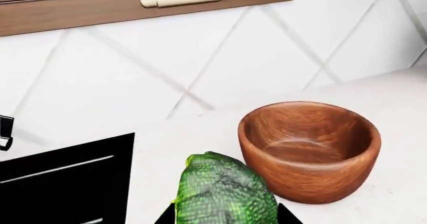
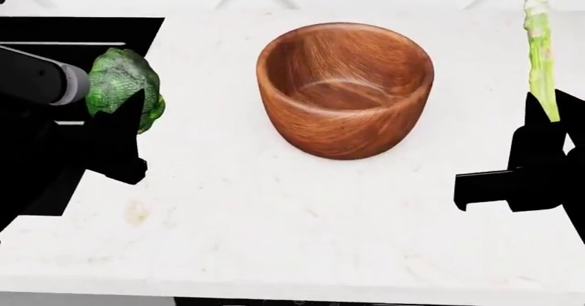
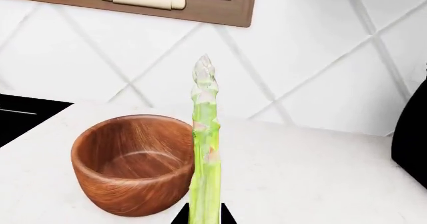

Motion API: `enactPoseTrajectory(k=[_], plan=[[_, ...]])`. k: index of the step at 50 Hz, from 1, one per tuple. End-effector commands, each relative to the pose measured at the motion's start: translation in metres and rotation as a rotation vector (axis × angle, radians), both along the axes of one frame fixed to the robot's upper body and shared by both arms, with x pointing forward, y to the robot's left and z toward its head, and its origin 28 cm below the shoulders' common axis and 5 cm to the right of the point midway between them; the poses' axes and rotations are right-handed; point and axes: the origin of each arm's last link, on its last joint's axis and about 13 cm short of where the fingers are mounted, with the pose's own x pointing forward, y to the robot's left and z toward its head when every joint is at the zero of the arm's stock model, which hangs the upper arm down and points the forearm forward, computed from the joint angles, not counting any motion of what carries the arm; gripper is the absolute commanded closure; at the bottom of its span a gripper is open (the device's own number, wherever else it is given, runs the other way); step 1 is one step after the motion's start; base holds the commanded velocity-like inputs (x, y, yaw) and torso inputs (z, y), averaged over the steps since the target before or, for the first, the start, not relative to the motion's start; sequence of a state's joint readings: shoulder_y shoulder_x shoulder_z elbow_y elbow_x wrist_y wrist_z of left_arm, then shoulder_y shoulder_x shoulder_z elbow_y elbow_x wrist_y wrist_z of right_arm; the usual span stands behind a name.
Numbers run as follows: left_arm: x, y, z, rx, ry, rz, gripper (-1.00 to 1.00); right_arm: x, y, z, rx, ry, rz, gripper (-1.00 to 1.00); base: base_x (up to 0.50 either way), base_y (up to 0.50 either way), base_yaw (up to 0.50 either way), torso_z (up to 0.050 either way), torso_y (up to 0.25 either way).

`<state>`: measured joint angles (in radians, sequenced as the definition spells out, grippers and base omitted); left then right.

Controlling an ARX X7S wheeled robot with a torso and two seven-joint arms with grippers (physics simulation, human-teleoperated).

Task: Pick the broccolis and asparaguss from the sink and place them in one bowl. Place the onion in the other bowl. Then turn off the sink faucet.

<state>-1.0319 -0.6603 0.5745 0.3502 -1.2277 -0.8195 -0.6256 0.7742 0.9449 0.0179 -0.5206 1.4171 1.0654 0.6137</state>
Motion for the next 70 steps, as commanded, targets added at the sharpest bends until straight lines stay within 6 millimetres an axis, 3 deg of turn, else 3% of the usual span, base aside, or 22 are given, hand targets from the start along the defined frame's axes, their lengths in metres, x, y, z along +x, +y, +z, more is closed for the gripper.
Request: enactPoseTrajectory(k=[1,15,33,70], plan=[[0.001,0.002,0.003,-0.013,-0.012,0.012,1.00,0.001,0.002,0.000,-0.012,-0.006,0.006,1.00,0.27,0.00,0.00,0.000,0.000],[0.000,0.002,0.002,-0.014,-0.010,0.014,1.00,0.001,0.002,0.000,-0.004,-0.002,0.011,1.00,0.37,-0.04,0.00,0.000,0.001],[0.000,0.007,0.004,-0.026,-0.019,0.032,1.00,0.010,0.002,-0.010,0.003,0.011,0.020,1.00,0.36,-0.34,0.00,0.000,0.002],[0.002,0.011,0.006,-0.035,-0.027,0.035,1.00,0.018,0.009,-0.010,0.010,0.021,0.044,1.00,0.18,0.00,0.00,0.000,0.001]])
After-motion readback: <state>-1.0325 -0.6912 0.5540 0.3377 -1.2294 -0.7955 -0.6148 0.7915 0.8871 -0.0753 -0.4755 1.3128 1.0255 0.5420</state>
